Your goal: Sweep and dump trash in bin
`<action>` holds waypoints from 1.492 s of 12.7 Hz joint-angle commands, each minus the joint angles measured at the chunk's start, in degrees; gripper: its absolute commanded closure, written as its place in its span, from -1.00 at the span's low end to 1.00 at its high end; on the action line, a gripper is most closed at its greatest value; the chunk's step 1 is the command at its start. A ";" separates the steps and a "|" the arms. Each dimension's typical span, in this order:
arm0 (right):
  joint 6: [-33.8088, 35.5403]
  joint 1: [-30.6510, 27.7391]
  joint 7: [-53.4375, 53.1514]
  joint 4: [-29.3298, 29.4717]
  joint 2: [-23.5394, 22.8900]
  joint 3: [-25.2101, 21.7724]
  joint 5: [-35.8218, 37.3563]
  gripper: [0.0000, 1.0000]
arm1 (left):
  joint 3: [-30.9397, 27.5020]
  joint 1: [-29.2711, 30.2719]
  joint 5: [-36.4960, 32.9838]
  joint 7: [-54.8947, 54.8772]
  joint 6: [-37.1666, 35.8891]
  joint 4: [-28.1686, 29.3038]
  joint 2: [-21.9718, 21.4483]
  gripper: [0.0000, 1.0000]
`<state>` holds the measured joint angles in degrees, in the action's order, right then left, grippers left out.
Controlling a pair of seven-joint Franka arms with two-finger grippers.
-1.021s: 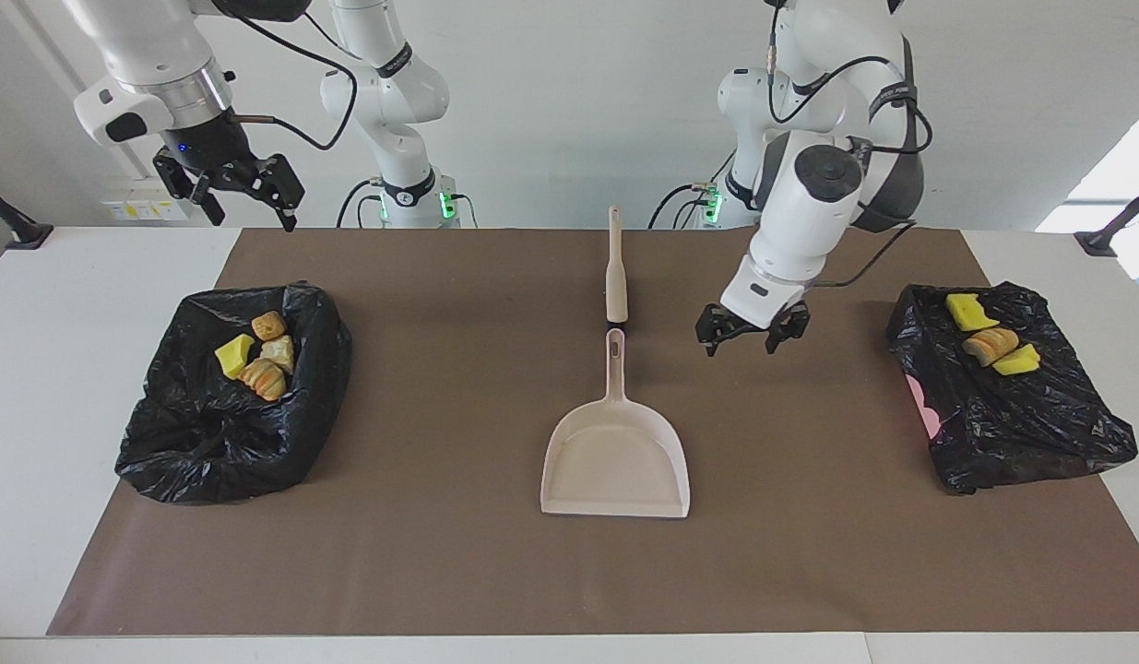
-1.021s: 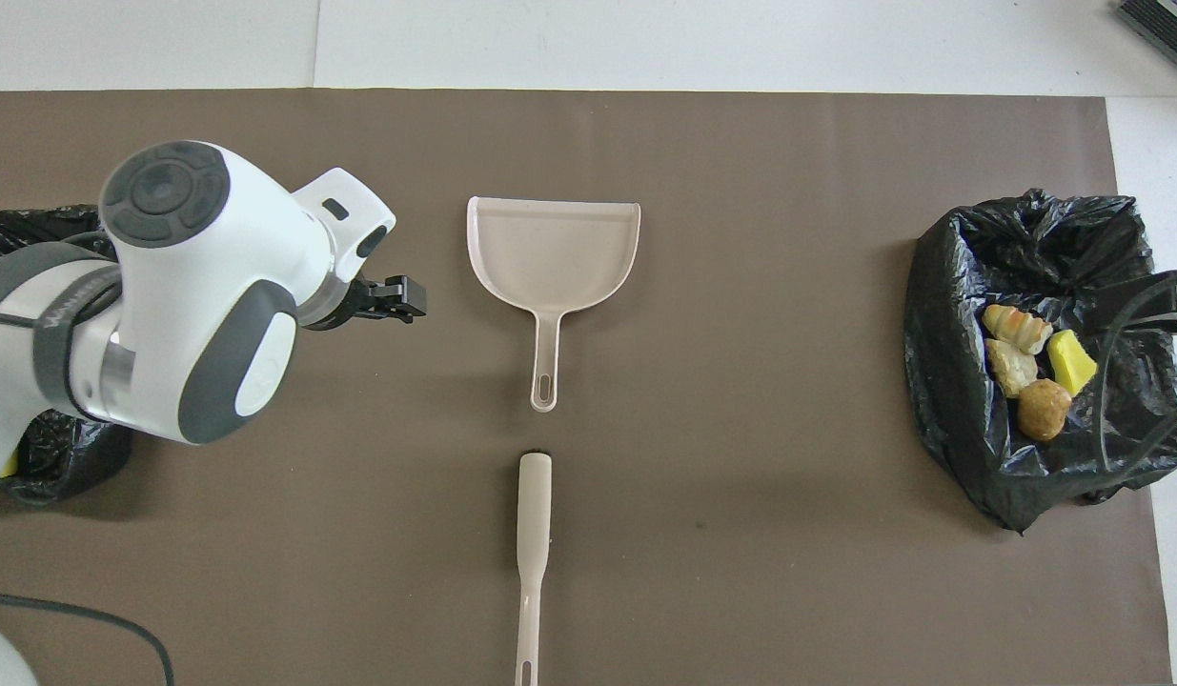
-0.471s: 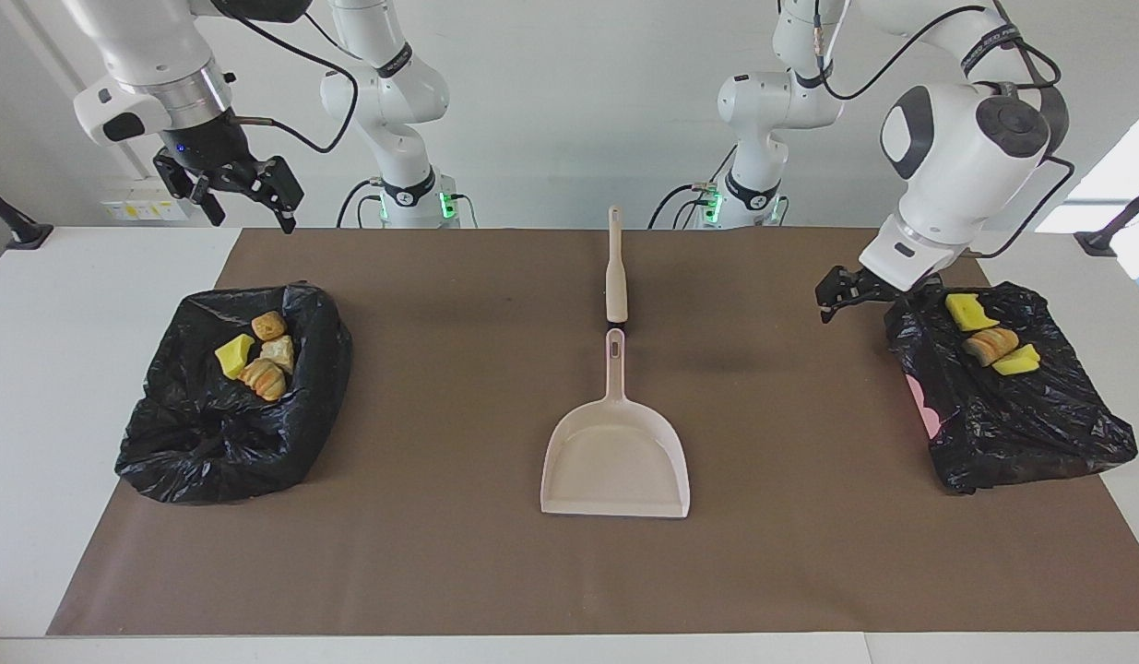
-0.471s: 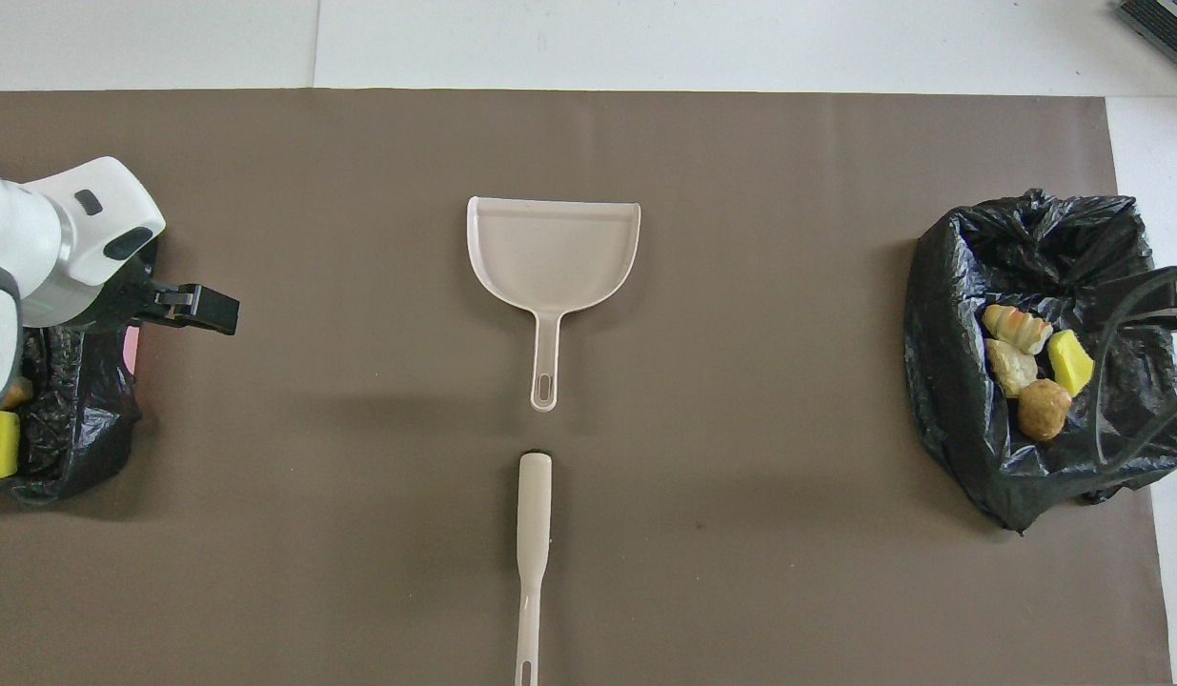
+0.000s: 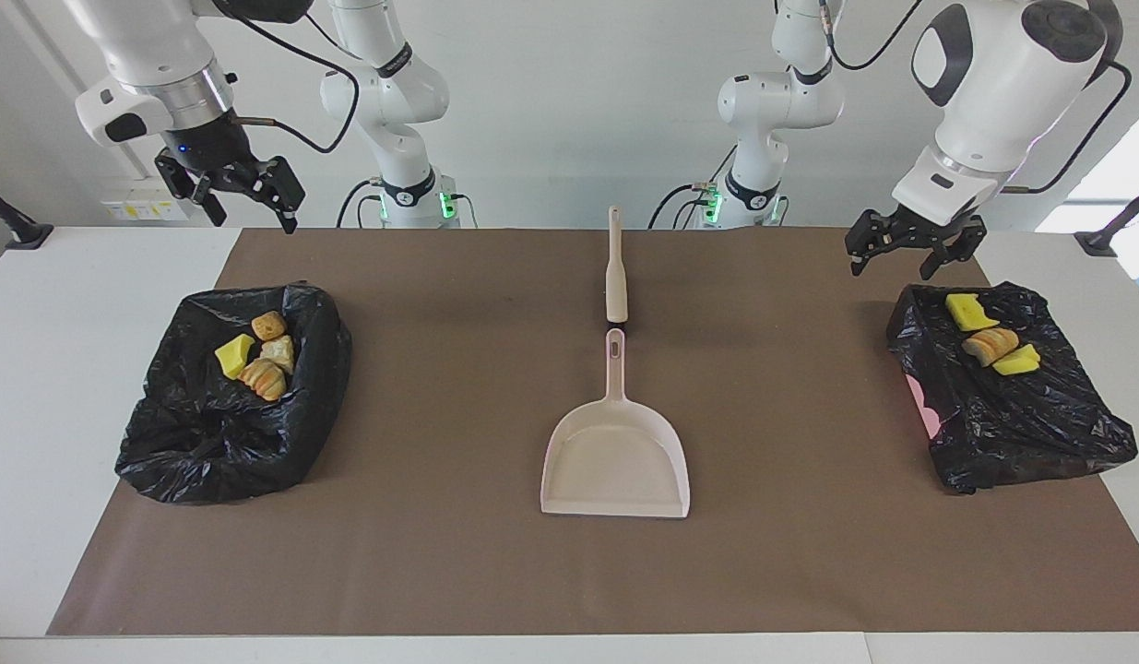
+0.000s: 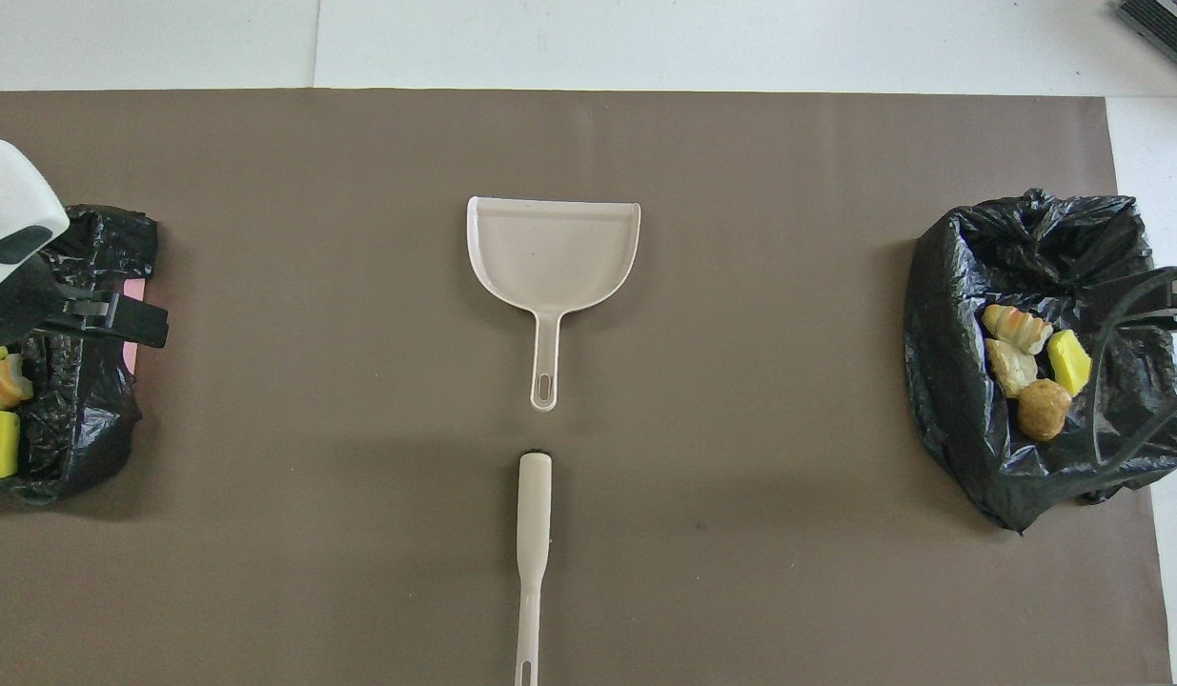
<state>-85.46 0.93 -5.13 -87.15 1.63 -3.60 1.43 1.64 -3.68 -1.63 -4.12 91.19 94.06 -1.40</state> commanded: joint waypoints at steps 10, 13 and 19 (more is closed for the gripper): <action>-0.85 0.30 -0.84 -1.26 0.74 -0.44 -0.90 -1.00 | 0.29 0.43 0.13 -0.28 -3.92 -2.73 -5.01 -1.00; -0.85 0.30 -0.58 -1.18 0.65 -0.44 -0.90 -1.00 | -0.15 0.52 1.80 0.07 -3.74 -2.39 -5.19 -1.00; -0.76 -0.05 -0.23 -1.18 0.65 -0.44 -0.90 -1.00 | -0.15 0.43 1.89 2.71 -4.27 -1.60 -5.98 -1.00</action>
<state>-85.46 1.03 -5.13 -87.28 1.63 -3.69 1.43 1.48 -3.49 -0.43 -2.10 87.41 90.86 -5.66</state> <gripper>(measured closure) 0.000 0.000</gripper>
